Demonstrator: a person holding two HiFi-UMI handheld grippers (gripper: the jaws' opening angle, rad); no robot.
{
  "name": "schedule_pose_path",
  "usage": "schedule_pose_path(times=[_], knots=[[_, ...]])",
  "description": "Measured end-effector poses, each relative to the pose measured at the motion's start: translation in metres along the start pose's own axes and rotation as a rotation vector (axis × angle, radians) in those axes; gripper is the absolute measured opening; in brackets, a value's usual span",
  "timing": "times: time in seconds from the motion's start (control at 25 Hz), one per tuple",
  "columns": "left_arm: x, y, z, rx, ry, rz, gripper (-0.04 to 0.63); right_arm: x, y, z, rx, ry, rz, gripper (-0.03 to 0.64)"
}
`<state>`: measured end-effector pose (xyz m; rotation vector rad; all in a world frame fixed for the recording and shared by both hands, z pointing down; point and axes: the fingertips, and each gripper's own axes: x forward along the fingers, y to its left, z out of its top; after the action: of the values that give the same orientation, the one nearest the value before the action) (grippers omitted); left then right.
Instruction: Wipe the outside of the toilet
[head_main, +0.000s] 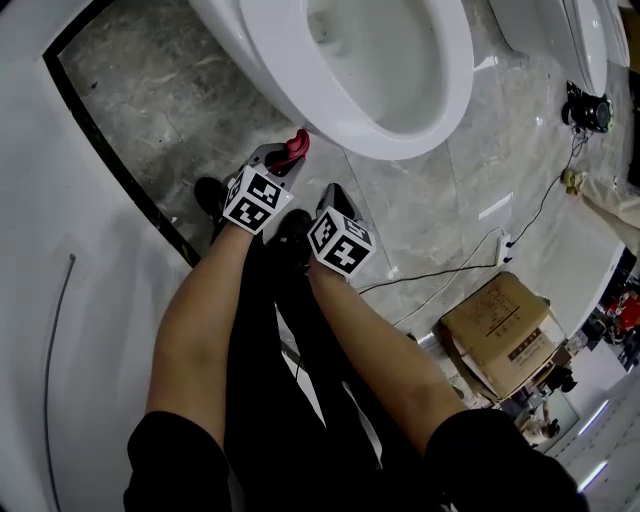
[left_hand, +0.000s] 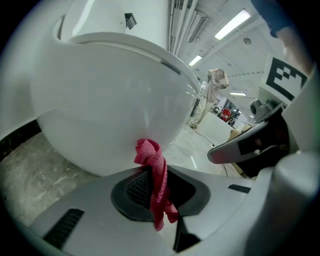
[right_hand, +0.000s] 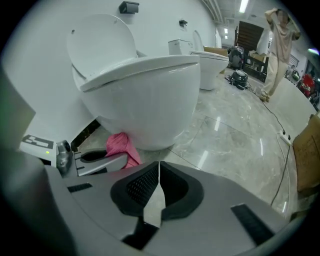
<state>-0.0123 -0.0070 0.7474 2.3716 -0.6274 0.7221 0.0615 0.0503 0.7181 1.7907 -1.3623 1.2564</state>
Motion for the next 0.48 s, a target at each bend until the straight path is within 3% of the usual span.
schedule_pose_path(times=[0.12,0.48], knots=[[-0.030,0.043,-0.009,-0.019,0.016,0.057,0.061,-0.001,0.038,0.005,0.043,0.012,0.040,0.037],[-0.132,0.238,0.019,-0.021,-0.006,0.285,0.061,0.028,0.212,0.026,-0.040,0.010,0.226,0.035]])
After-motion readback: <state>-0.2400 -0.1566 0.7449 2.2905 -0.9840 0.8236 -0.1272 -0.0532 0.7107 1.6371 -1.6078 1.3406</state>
